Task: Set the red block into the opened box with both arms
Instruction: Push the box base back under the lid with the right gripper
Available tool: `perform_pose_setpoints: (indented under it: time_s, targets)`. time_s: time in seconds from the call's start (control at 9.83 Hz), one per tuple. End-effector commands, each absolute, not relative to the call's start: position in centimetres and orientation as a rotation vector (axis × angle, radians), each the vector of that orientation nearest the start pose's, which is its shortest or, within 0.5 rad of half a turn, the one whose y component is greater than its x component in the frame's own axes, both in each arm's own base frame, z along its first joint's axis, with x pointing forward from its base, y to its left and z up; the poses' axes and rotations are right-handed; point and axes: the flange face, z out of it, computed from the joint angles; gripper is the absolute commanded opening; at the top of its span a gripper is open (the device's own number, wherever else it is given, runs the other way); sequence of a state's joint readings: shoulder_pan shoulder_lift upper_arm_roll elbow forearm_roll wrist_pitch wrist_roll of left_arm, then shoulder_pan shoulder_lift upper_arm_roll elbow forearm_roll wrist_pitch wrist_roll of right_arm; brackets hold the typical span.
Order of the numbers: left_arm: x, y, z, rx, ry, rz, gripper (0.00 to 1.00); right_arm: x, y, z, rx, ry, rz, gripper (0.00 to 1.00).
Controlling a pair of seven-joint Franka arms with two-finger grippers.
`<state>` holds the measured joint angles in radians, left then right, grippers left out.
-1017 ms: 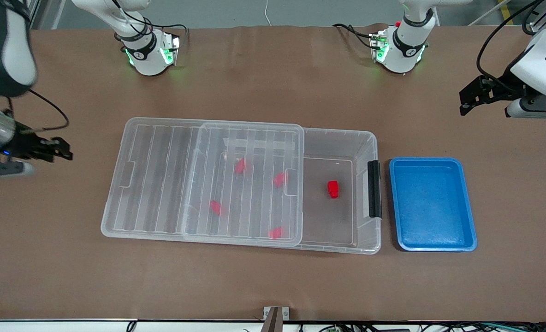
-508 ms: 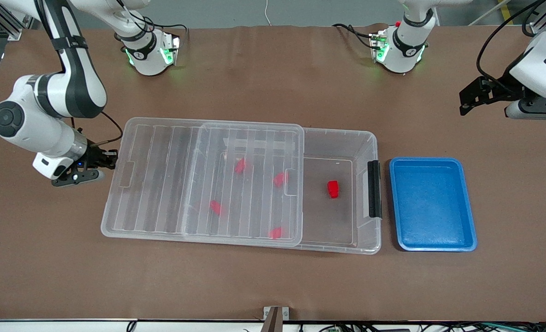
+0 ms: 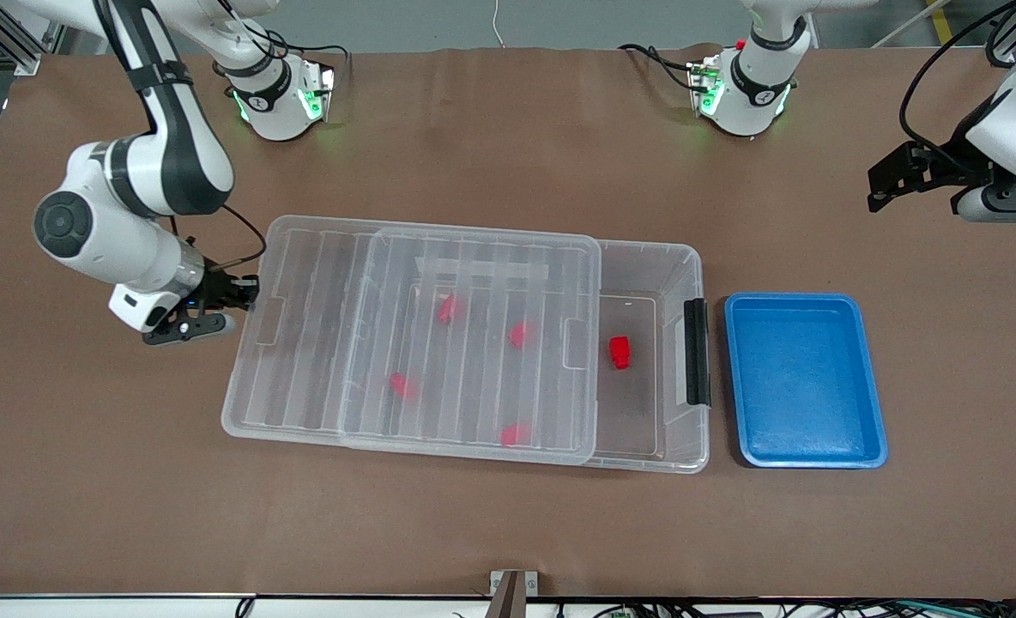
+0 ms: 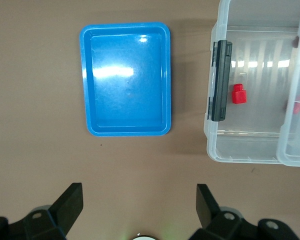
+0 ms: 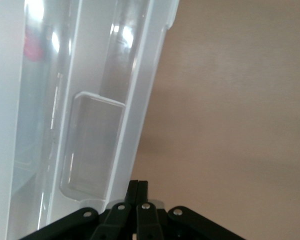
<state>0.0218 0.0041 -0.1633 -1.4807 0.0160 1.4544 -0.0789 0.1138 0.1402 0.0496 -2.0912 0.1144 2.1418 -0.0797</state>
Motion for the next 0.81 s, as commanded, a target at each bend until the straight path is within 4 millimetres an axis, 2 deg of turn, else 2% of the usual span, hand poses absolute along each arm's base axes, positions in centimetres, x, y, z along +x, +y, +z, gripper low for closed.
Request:
perform_pose_setpoints:
  time_s: [0.0,0.1,0.31,0.71]
  targets:
    - [53.5,-7.6,64.1,-3.116,0.125,0.1,1.0,54.4,13.1,34.9,-3.007,-0.244,0.14,0.0]
    - [53.6,-7.8,64.2,-3.115,0.129,0.093,1.0,54.6,15.1,34.8,-3.002,-0.246,0.14,0.0]
    - [53.6,-7.7,64.2,-3.116,0.127,0.095,1.0,54.6,17.5,35.1,-2.994,-0.254,0.132,0.0]
    - [53.7,-7.7,64.0,-3.117,0.125,0.105,1.0,54.5,20.1,35.4,-2.991,-0.251,0.124,0.0]
